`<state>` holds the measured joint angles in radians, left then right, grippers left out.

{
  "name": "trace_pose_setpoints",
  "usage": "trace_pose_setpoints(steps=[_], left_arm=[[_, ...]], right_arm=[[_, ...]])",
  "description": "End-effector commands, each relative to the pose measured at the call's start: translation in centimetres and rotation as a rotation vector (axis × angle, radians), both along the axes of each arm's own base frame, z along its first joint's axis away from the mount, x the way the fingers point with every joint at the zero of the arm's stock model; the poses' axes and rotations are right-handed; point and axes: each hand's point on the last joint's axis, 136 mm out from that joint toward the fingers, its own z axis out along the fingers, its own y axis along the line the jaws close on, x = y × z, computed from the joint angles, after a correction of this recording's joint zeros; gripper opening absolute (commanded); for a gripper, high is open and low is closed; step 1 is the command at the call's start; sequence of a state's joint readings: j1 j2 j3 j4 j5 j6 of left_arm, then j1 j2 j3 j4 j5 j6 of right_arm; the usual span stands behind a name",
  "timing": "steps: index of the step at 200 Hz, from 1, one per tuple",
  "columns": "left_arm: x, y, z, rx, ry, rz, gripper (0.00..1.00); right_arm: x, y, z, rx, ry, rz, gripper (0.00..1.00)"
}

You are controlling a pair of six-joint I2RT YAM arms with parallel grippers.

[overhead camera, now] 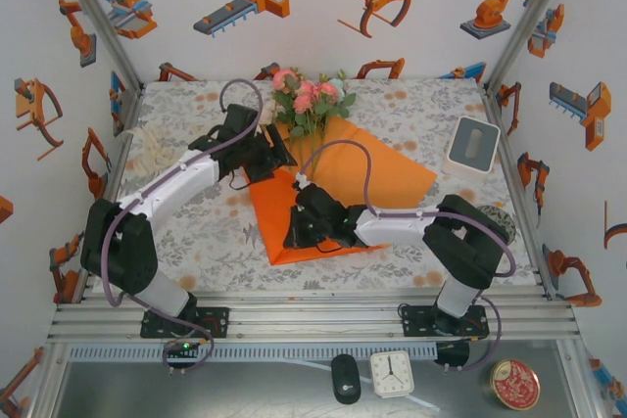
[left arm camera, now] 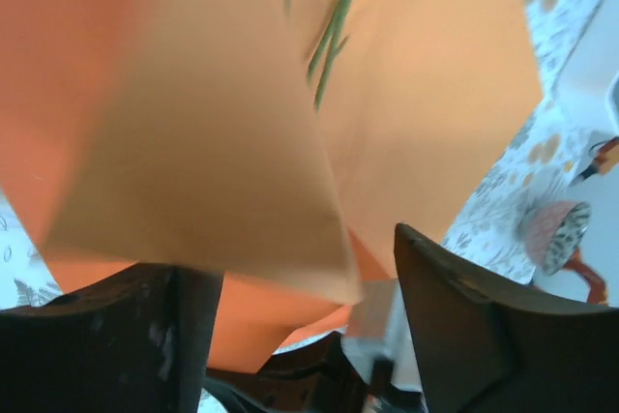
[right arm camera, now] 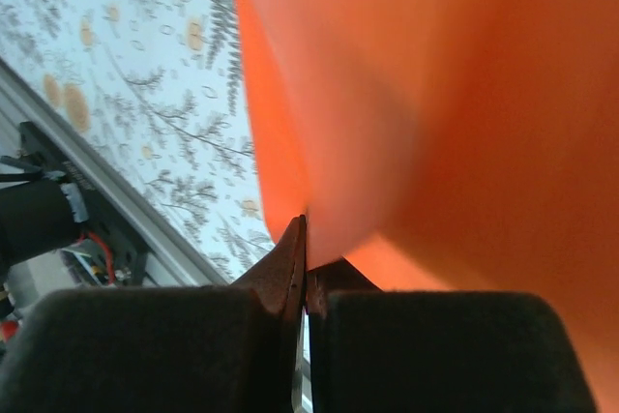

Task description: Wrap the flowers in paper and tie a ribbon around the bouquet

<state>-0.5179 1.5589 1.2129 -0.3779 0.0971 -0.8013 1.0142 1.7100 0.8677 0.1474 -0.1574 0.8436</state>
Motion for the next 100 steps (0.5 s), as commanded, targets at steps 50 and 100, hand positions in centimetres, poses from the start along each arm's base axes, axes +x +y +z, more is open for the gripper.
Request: trace_pose_setpoints(steps=[50, 100], left_arm=[[3.9, 12.9, 1.5, 0.141, -0.075, 0.283, 0.72], [6.6, 7.0, -5.1, 0.092, 0.068, 0.092, 0.38]], right_arm=[[0.6, -1.6, -0.7, -0.022, -0.017, -0.083, 0.17], [0.8, -2.0, 0.4, -0.021, -0.043, -0.088, 0.43]])
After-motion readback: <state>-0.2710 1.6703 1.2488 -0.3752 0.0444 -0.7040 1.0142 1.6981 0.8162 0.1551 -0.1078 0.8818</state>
